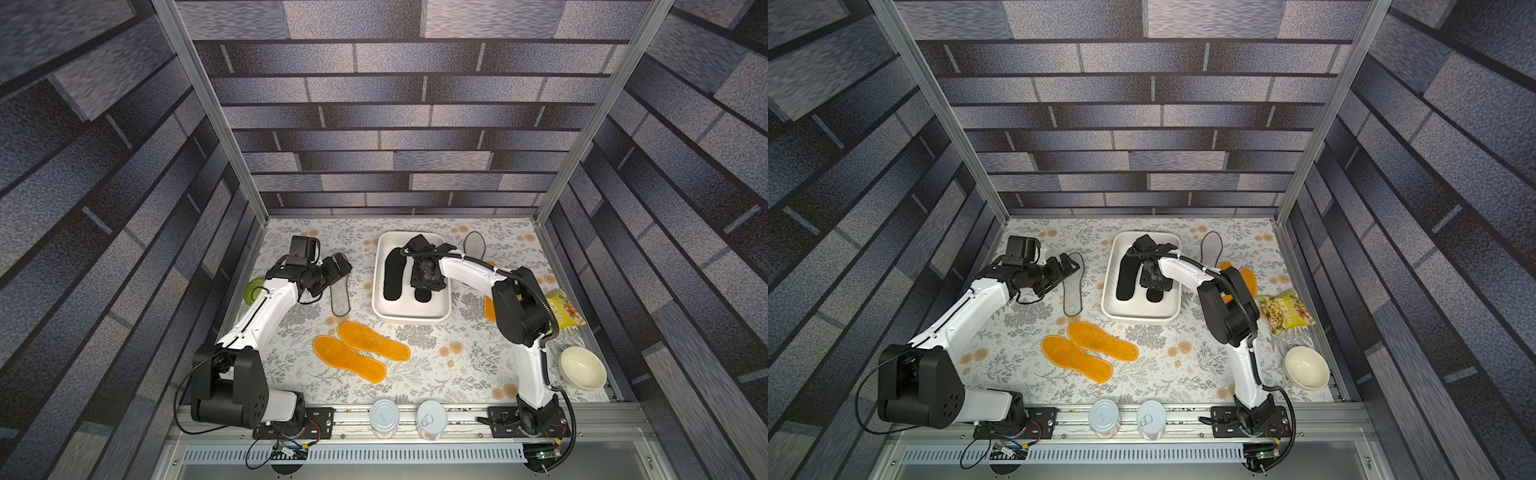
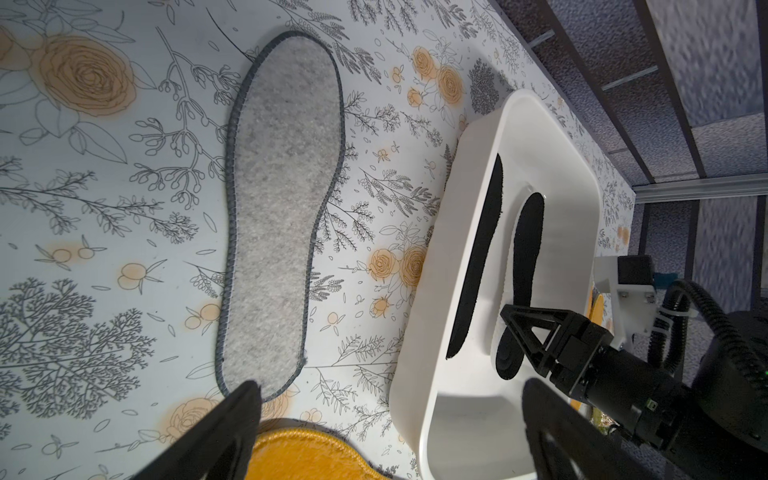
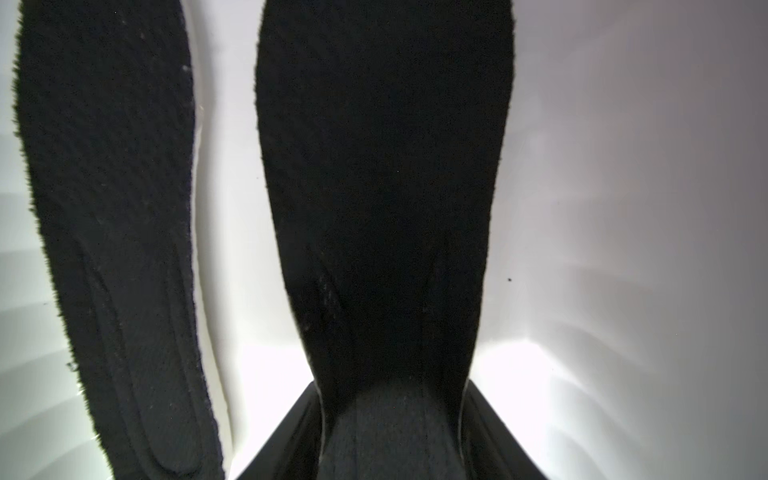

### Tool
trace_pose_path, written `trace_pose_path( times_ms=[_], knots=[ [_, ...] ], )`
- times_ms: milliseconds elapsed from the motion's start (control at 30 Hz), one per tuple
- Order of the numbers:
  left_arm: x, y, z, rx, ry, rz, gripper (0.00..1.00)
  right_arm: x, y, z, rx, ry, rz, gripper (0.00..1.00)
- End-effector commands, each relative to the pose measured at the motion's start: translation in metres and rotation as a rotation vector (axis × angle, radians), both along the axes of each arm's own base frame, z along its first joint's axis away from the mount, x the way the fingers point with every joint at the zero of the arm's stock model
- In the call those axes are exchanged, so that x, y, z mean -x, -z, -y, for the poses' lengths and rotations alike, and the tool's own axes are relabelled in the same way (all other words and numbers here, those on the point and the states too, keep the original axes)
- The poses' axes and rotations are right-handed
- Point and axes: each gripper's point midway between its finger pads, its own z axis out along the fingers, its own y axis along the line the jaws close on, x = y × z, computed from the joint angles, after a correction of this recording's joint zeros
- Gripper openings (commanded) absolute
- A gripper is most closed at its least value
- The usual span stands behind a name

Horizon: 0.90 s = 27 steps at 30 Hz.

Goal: Put the insoles into the storage box
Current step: Place the insole in the storage box.

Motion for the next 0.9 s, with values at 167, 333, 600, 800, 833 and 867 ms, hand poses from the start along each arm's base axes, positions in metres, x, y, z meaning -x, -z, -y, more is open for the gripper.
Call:
trace_pose_path(
  times_ms=[167, 333, 600, 800, 833, 867],
  knots=[
    [0.000, -0.004, -0.001, -0.001, 0.016, 0.021, 1.00, -0.003, 0.001, 0.002, 0.042, -0.008, -0.006, 0.53],
    [0.001, -0.005, -0.001, 0.001, 0.015, 0.021, 1.00, -0.004, 0.004, 0.002, 0.038, -0.005, -0.010, 0.53],
    [0.002, -0.006, -0.002, -0.002, 0.012, 0.022, 1.00, -0.002, 0.012, 0.005, 0.045, -0.003, -0.026, 0.54],
    [0.002, -0.007, -0.002, -0.003, 0.011, 0.024, 1.00, -0.004, 0.010, 0.006, 0.045, -0.006, -0.022, 0.54],
    [0.002, -0.007, -0.002, -0.003, 0.011, 0.026, 1.00, -0.004, 0.010, 0.007, 0.045, -0.004, -0.021, 0.54],
    [0.001, -0.007, -0.003, -0.003, 0.011, 0.025, 1.00, -0.005, 0.009, 0.008, 0.046, -0.002, -0.019, 0.54]
  ],
)
